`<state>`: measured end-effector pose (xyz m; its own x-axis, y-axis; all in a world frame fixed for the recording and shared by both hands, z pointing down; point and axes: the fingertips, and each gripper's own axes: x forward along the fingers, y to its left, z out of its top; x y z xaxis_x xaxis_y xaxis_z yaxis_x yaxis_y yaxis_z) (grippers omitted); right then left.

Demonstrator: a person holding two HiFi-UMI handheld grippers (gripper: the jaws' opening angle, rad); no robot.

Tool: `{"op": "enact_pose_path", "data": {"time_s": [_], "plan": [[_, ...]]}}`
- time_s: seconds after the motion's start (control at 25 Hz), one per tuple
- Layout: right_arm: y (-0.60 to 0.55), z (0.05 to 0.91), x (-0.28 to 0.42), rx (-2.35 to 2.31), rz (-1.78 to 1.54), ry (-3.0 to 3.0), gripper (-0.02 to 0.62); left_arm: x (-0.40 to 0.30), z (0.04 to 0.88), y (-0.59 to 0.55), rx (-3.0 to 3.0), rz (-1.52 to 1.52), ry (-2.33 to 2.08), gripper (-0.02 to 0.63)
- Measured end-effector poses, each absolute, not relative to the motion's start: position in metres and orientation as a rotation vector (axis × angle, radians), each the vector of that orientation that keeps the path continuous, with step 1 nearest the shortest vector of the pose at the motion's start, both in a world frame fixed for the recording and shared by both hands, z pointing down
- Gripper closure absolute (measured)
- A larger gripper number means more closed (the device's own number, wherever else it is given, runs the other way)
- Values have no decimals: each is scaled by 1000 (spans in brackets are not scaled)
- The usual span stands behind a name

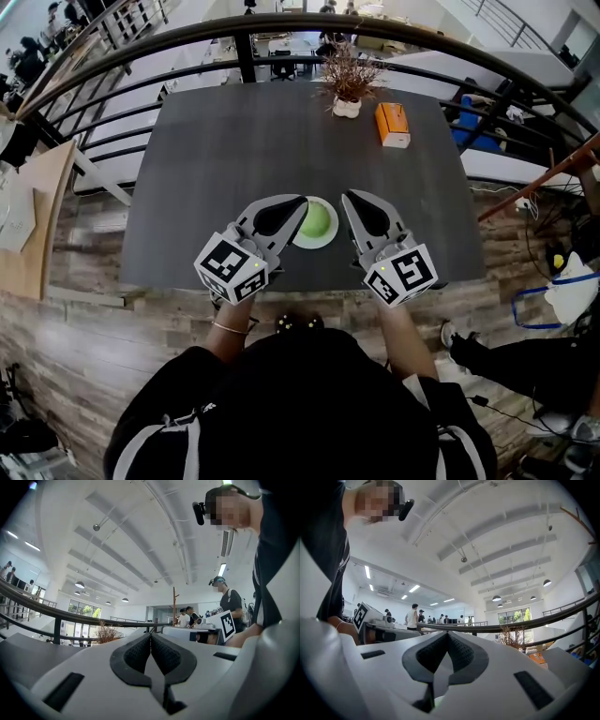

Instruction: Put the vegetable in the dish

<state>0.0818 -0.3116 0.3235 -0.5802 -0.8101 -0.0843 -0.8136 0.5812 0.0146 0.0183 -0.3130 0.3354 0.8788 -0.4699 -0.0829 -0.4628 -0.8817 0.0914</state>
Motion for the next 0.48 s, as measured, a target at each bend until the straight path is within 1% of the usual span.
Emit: {"op": "enact_pose_path", "data": {"time_s": [0.48], "plan": [[-305, 315, 80, -1420, 96, 2727, 586, 19, 334, -309, 2979, -158, -718, 595]]}}
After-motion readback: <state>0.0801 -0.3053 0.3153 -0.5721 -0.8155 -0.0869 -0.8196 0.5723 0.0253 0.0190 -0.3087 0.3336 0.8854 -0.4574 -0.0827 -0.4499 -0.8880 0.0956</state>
